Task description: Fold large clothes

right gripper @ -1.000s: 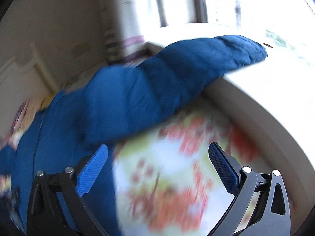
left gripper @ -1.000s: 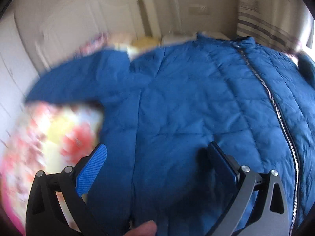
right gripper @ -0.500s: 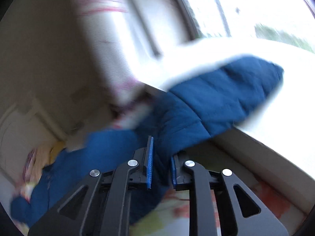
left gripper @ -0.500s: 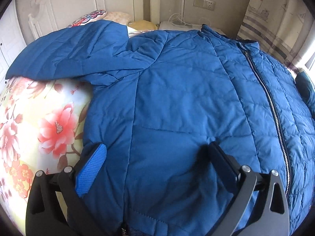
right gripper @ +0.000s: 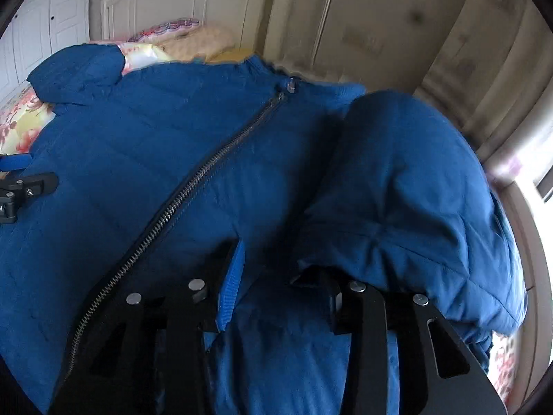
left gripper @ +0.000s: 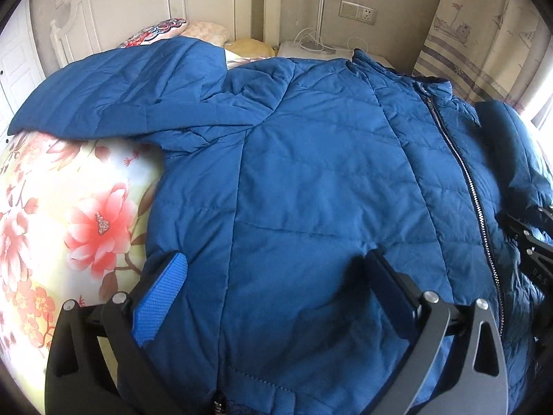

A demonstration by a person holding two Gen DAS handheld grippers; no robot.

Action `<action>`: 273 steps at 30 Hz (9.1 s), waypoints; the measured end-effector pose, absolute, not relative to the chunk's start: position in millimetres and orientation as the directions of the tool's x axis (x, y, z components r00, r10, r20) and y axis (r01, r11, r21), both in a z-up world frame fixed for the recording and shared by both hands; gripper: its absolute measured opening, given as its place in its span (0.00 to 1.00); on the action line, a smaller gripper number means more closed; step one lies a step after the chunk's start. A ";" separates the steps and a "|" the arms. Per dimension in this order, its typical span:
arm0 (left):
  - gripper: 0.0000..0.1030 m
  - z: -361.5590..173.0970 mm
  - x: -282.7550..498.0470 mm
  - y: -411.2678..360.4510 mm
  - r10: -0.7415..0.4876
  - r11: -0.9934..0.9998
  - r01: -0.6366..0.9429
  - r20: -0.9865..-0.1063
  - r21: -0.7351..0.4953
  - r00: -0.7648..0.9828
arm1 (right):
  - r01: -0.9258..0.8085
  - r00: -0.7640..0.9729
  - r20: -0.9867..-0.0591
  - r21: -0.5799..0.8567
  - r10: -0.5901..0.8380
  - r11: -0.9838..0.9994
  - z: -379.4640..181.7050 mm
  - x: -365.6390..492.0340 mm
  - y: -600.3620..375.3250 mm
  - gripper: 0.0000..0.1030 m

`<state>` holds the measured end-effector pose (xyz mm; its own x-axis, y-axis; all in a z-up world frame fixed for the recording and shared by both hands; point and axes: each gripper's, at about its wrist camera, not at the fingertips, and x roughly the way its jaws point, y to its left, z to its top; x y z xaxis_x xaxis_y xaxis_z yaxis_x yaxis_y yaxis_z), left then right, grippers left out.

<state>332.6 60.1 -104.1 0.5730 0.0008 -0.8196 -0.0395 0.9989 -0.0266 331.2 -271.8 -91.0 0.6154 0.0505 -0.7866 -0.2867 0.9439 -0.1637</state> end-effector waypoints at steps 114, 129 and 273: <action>0.24 -132.0 361.5 96.4 -0.552 0.641 -0.022 -0.481 -0.767 0.681 | 0.287 0.697 -0.691 0.513 0.192 0.809 -108.4 286.3 -430.8 0.42; 0.20 -132.7 356.0 98.5 -0.564 0.664 -0.008 -0.507 -0.748 0.652 | 0.321 0.853 -0.488 0.769 0.184 0.552 -124.6 245.6 -495.4 0.24; 0.71 -107.9 325.2 157.8 -0.164 0.760 -0.267 -0.573 -0.592 0.803 | -0.541 0.788 -0.598 -0.559 0.148 0.628 -85.3 266.6 -65.4 0.83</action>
